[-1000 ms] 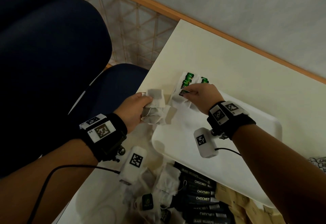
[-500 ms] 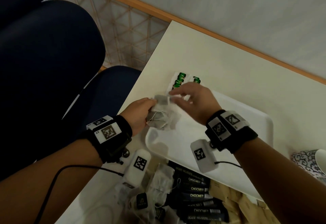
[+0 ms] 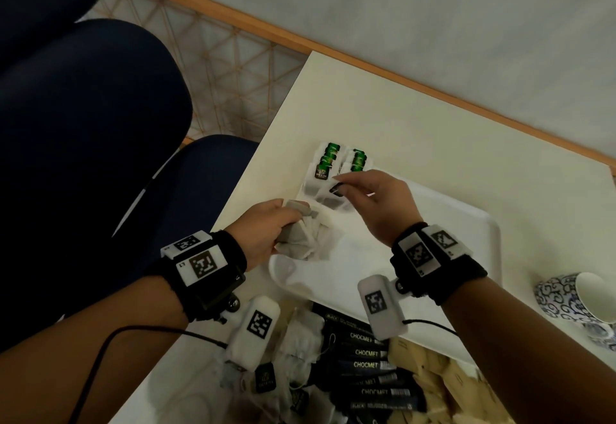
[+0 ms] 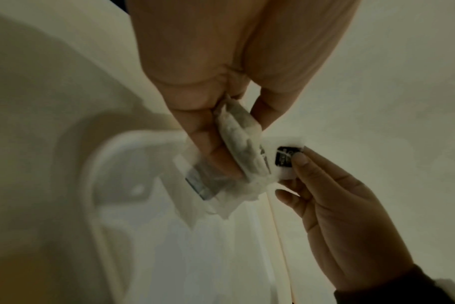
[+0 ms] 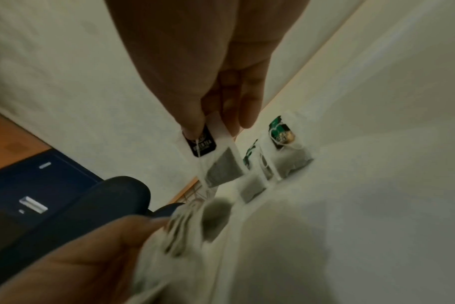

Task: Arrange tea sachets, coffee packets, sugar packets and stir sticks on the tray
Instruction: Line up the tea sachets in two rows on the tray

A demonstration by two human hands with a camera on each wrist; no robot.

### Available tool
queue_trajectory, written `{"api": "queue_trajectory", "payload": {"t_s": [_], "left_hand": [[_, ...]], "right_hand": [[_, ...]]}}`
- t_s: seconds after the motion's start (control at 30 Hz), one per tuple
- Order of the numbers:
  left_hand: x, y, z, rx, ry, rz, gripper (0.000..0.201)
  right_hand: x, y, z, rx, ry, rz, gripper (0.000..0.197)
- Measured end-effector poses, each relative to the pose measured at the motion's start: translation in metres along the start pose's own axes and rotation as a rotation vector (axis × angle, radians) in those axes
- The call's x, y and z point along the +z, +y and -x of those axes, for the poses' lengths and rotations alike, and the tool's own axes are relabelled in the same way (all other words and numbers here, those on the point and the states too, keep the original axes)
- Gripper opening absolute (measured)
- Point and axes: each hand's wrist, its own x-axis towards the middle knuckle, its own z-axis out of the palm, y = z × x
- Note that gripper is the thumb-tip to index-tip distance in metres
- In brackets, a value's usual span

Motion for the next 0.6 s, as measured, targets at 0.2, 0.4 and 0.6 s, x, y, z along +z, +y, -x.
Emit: {"api": "queue_trajectory", "payload": {"t_s": [0.2, 0.4, 0.6], "left_hand": [[-0.013, 0.001, 0.005, 0.009, 0.037, 0.024, 0.02], [-0.021, 0.0, 0.002, 0.017, 0.027, 0.065, 0.011], [-0.025, -0.003, -0.005, 0.022, 0.021, 0.077, 0.017]], "right_hand": [[0.001, -0.002, -0.013, 0.034, -0.127, 0.128, 0.018], [0.015, -0.005, -0.033, 0.039, -0.246, 0.199, 0.02], [0.019, -0.004, -0.056, 0.061, -0.238, 0.248, 0.022]]}}
